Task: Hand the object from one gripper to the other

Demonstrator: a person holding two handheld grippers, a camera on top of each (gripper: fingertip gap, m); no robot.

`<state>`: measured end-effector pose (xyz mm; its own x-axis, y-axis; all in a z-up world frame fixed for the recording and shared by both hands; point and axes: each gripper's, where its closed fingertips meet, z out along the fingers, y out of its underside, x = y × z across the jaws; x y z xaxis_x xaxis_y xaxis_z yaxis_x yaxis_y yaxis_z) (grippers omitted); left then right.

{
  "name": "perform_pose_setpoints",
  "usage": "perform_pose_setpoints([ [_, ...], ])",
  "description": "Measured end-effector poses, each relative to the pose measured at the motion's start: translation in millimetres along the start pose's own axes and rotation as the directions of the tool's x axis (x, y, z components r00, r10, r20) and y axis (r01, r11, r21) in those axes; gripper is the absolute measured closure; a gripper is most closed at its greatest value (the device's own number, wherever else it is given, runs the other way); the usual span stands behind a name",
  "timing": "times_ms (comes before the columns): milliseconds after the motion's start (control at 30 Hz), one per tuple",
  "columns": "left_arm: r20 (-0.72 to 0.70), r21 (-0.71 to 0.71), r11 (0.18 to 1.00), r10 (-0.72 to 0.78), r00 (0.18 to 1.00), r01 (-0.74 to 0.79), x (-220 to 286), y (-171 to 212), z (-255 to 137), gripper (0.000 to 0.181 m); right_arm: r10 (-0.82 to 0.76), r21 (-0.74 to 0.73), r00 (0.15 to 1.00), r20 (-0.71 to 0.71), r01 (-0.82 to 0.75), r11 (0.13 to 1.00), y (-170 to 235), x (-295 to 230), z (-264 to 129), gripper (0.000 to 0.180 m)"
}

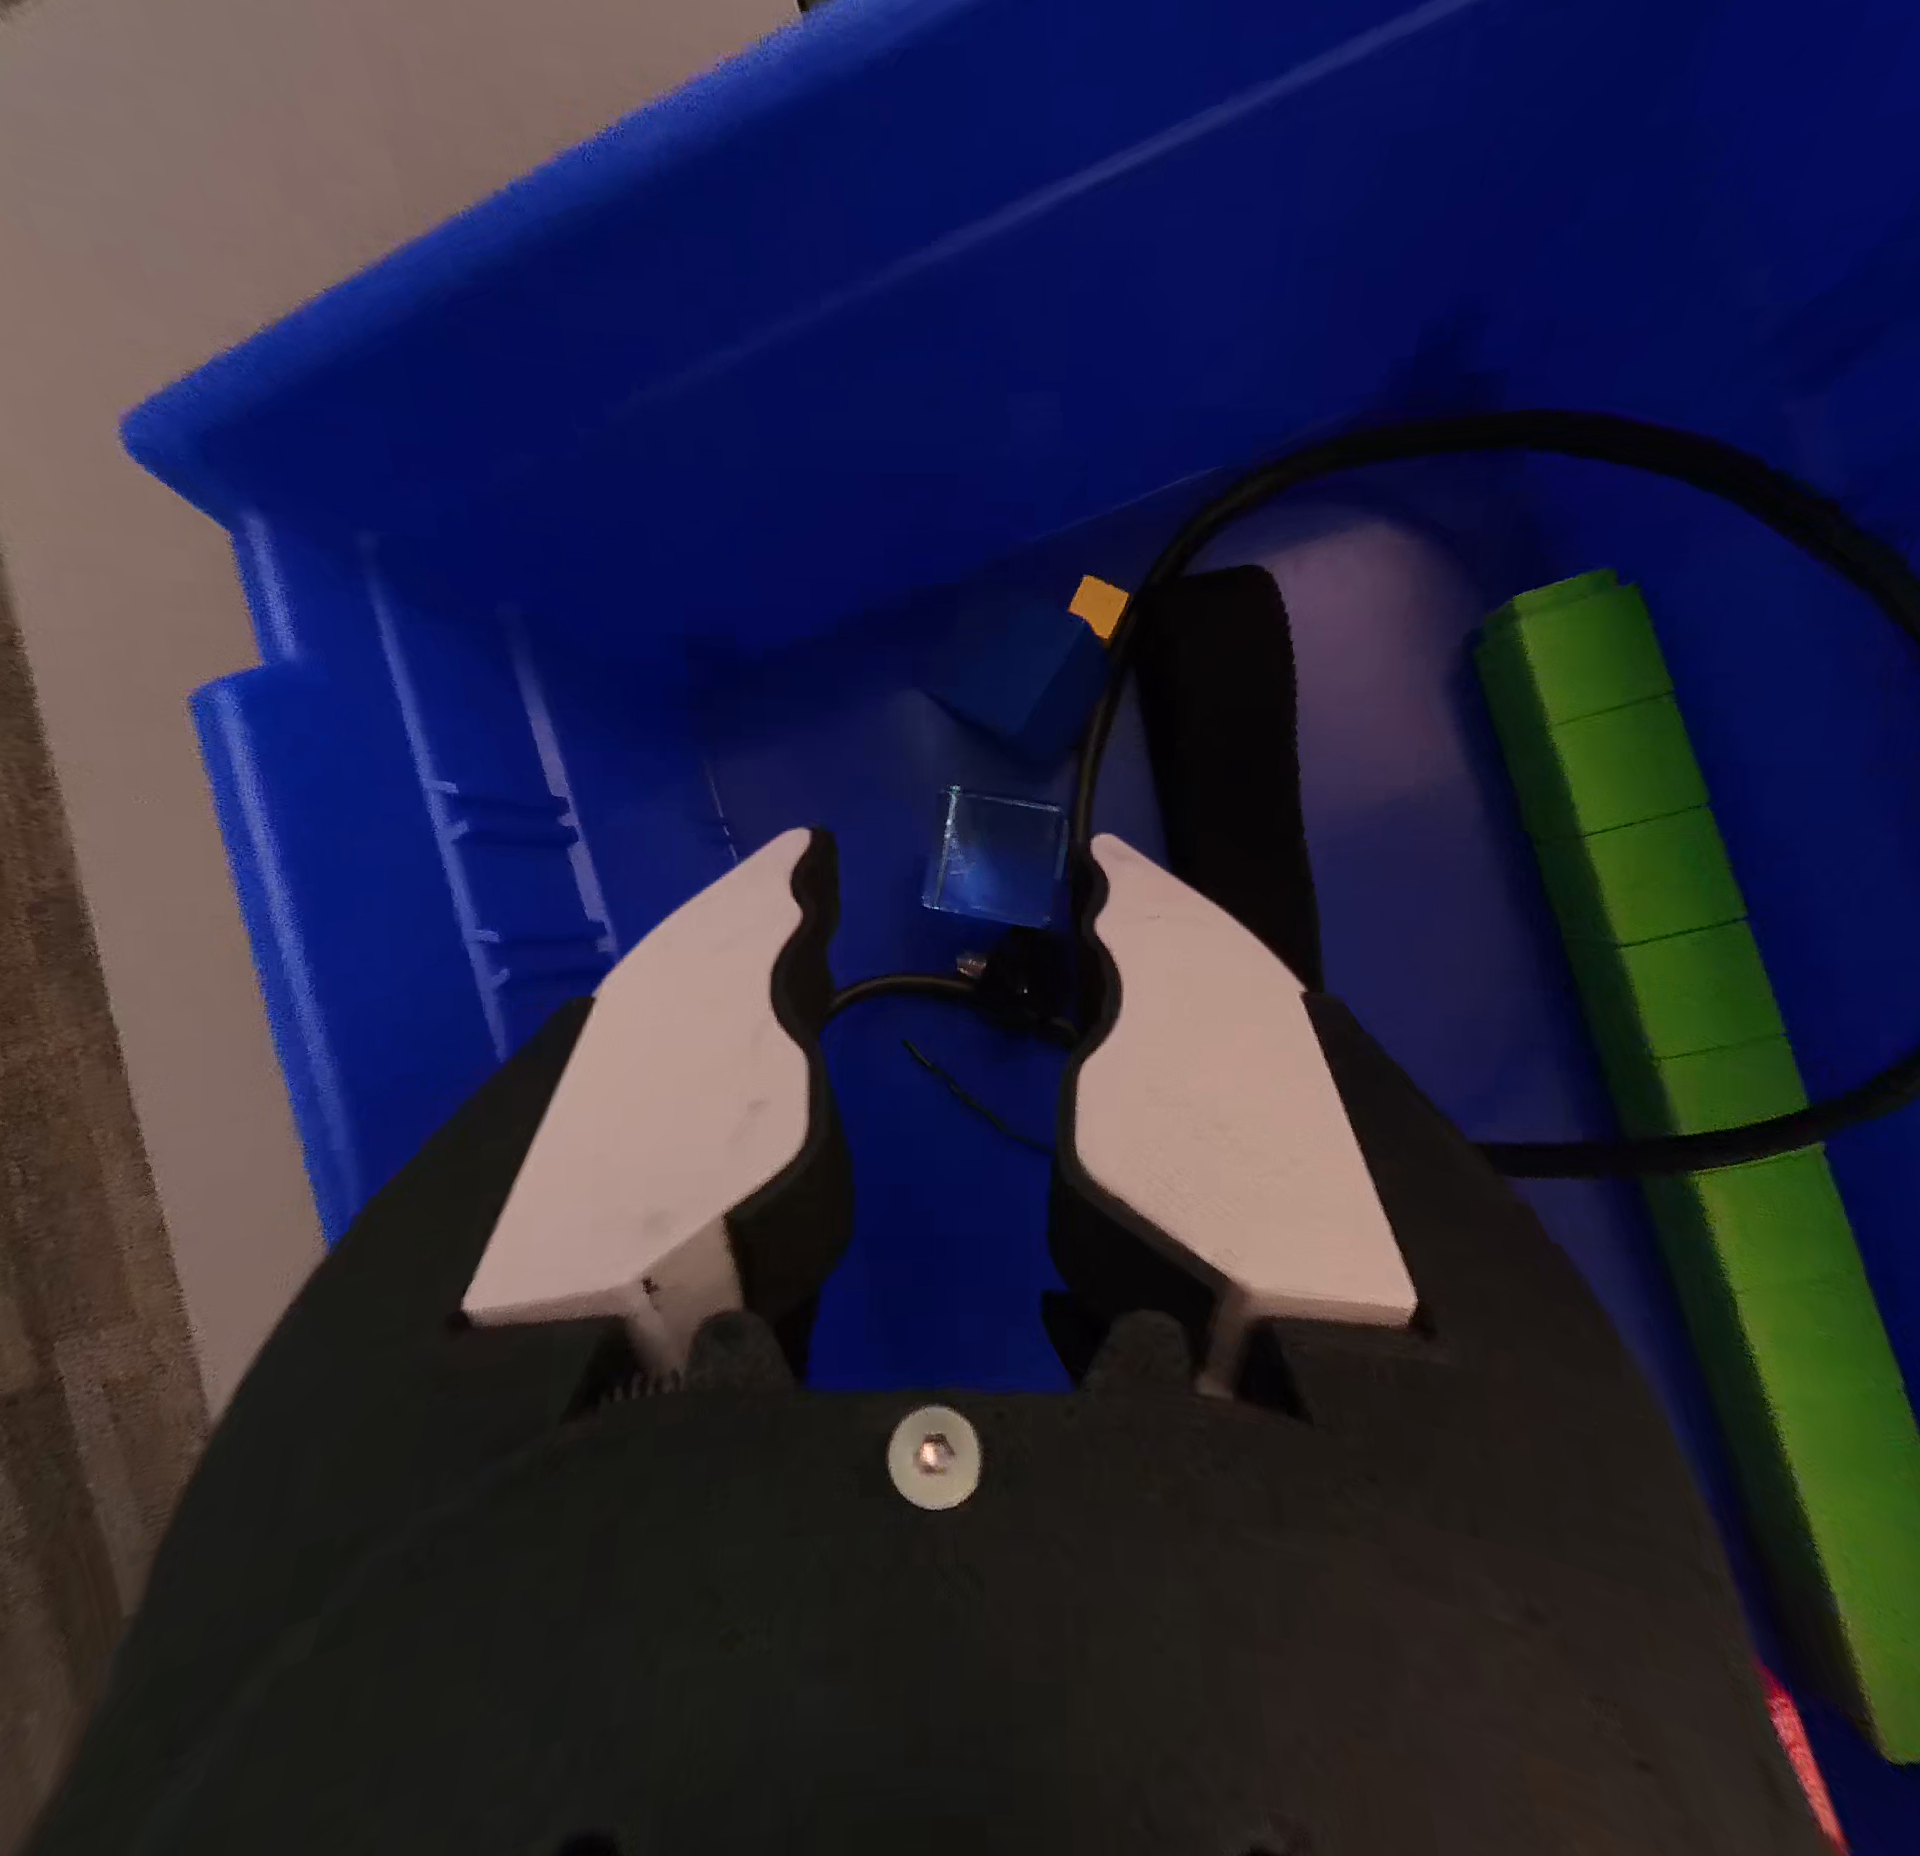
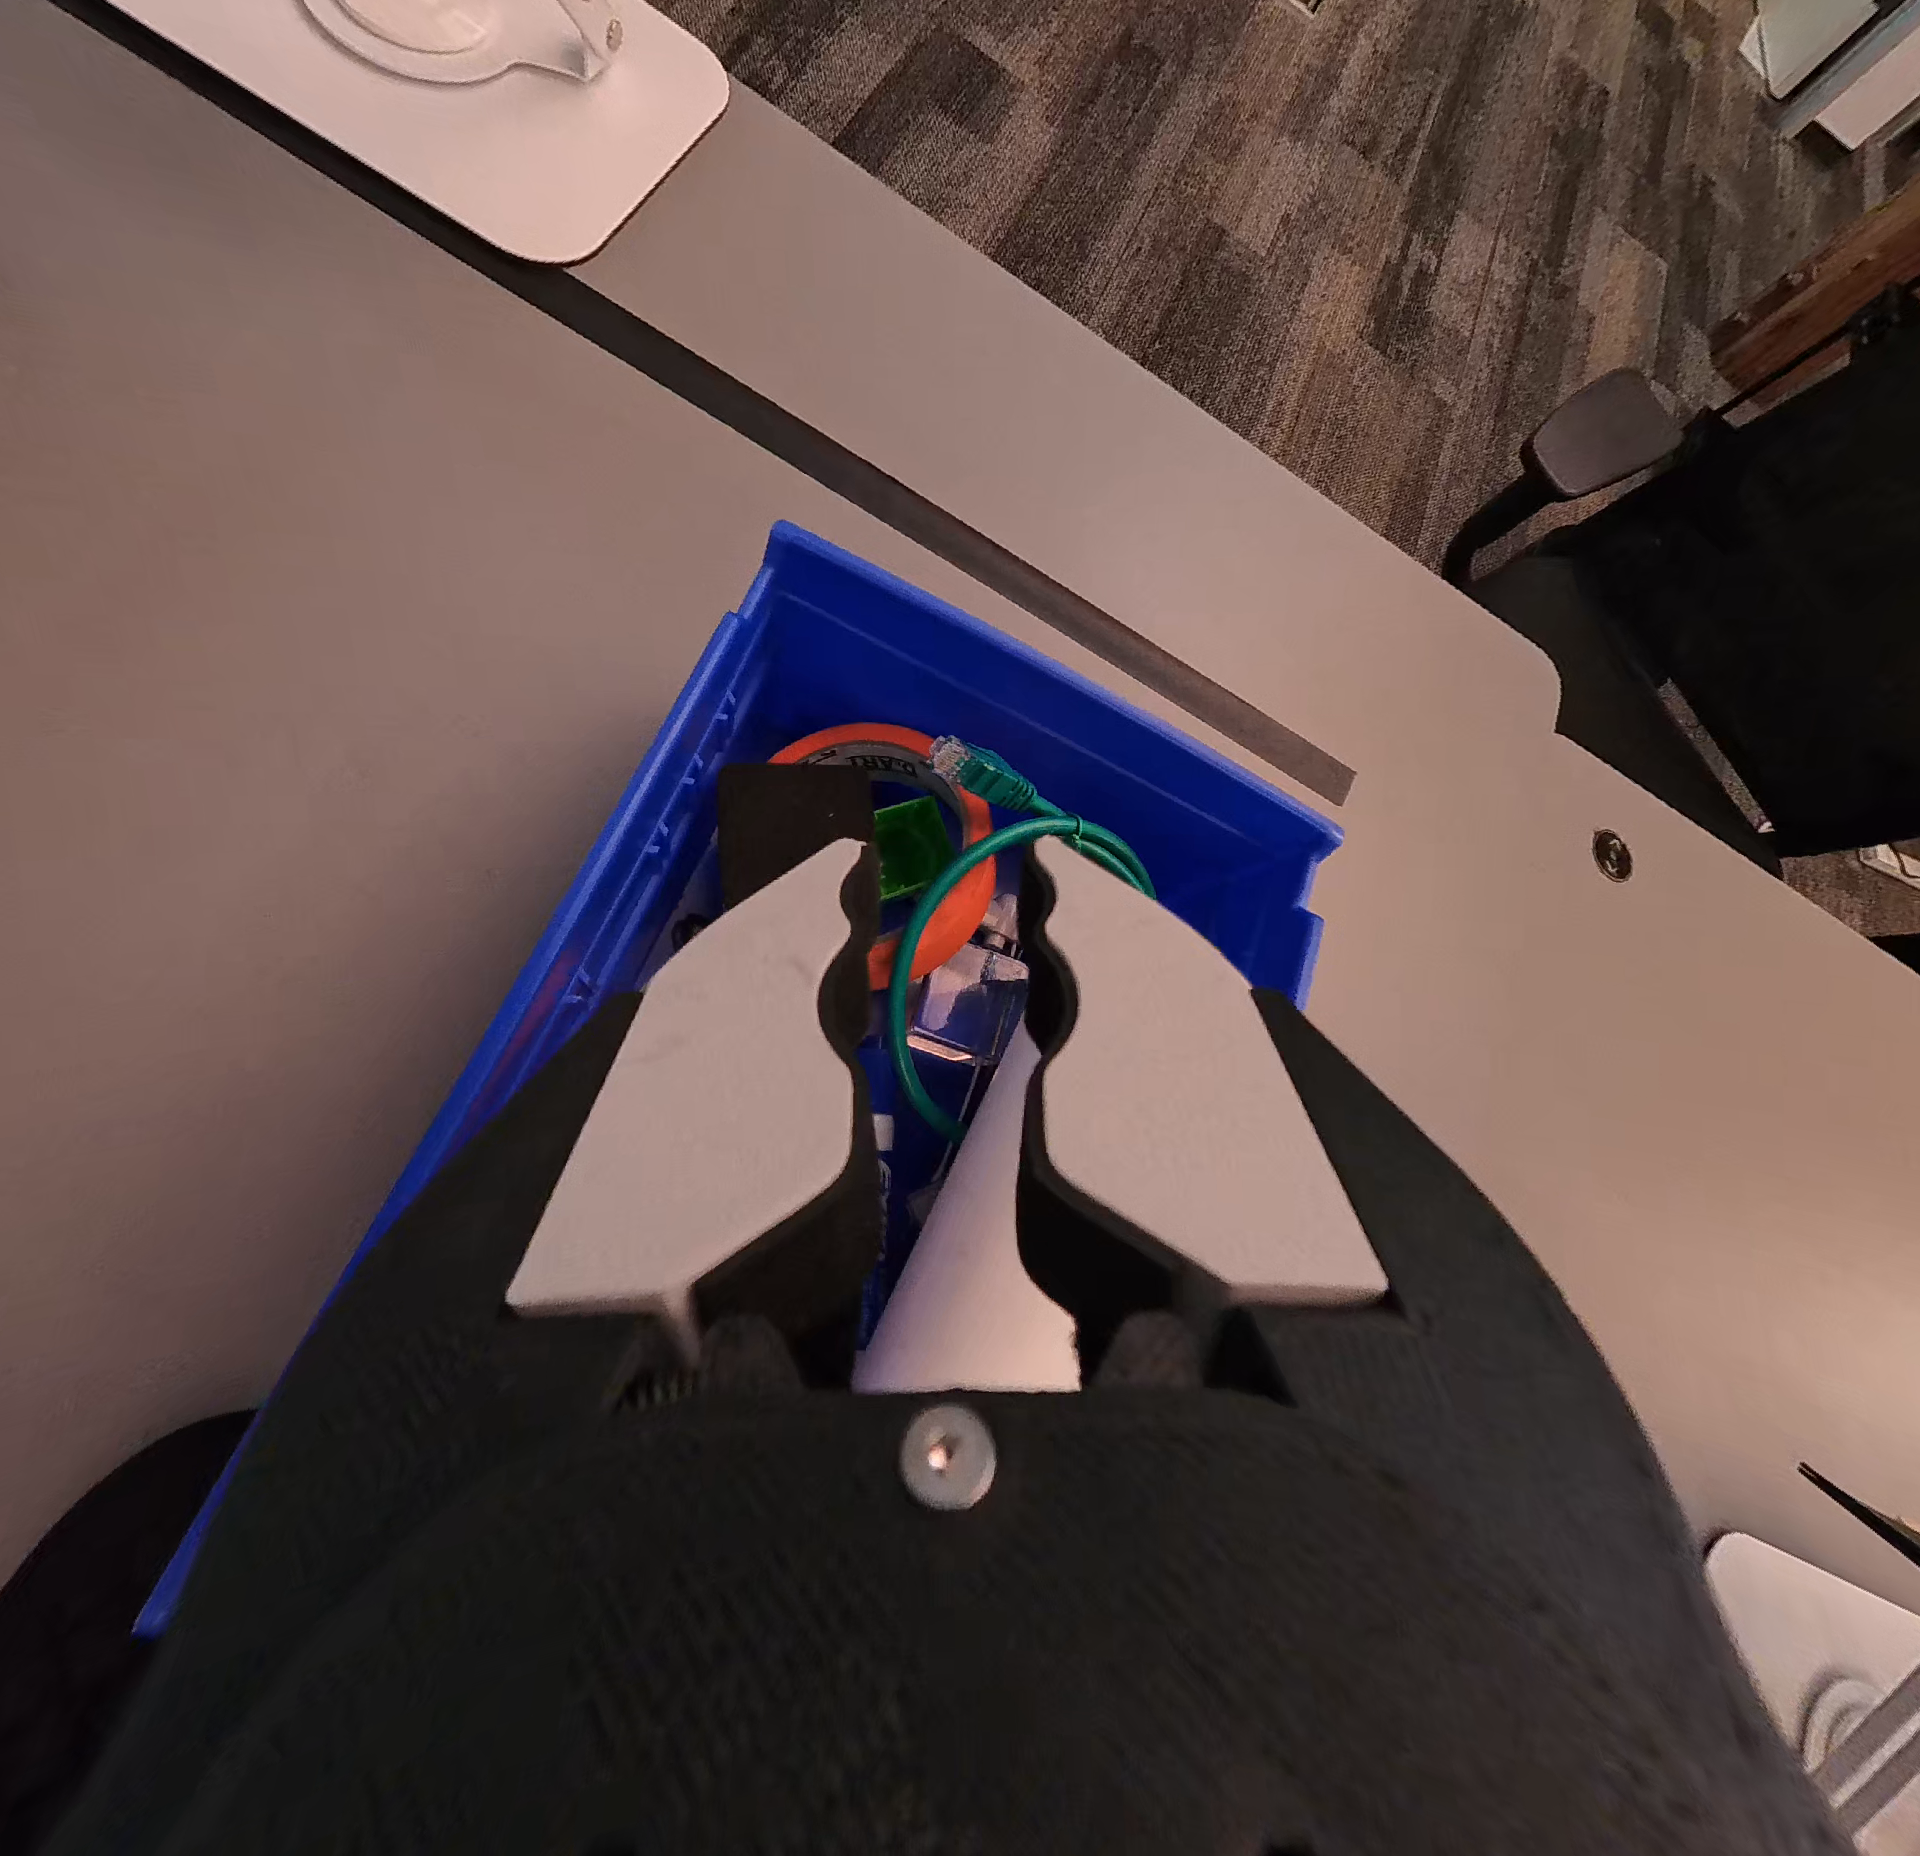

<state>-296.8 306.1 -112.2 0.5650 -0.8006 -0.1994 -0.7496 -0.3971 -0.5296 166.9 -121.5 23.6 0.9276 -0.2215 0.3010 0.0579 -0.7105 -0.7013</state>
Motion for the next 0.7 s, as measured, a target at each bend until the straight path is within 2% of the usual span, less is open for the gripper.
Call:
perform_pose_setpoints([
  [100, -0.045, -0.042, 0.999, -0.029, 0.999, 0.027, 2.7, 8.6, 6.1, 0.151, -0.018, -0.003, 1.0, 0.004, 0.018, 1.0, -0.7, -2.4, 1.3, 0.154],
  [267, -0.027, -0.078, 0.997, -0.008, 1.0, 0.006, 2.0, 12.7, 16.3, 0.136, -0.051, -0.002, 0.999, 0.013, 0.051, 0.999, -4.6, -10.0, 3.6, 0.156],
  [367, -0.044, -0.072, 0.997, 0.017, 0.999, -0.02, 4.7, 11.9, 17.9, 0.146, -0.065, -0.002, 0.998, 0.014, 0.065, 0.998, -5.6, -12.1, 4.2, 0.158],
  [467, -0.039, -0.055, 0.998, 0.003, 0.999, -0.005, 0.4, 2.2, -0.1, 0.154, -0.072, 0.002, 0.997, 0.01, 0.072, 0.997, -7.2, -12.5, 3.1, 0.159],
  [600, -0.024, 0.25, 0.968, -0.007, 1.0, 0.013, 5.9, -54.9, -72.5, 0.154, -0.096, 0.032, 0.995, -0.009, 0.097, 0.995, -15.7, -14.3, -1.5, 0.16],
  [700, -0.214, 0.54, 0.841, 0.097, 0.972, 0.035, 56.2, -101.8, -147.5, 0.155, -0.153, 0.093, 0.988, -0.033, 0.155, 0.984, -31.2, -22.6, -7.1, 0.159],
])
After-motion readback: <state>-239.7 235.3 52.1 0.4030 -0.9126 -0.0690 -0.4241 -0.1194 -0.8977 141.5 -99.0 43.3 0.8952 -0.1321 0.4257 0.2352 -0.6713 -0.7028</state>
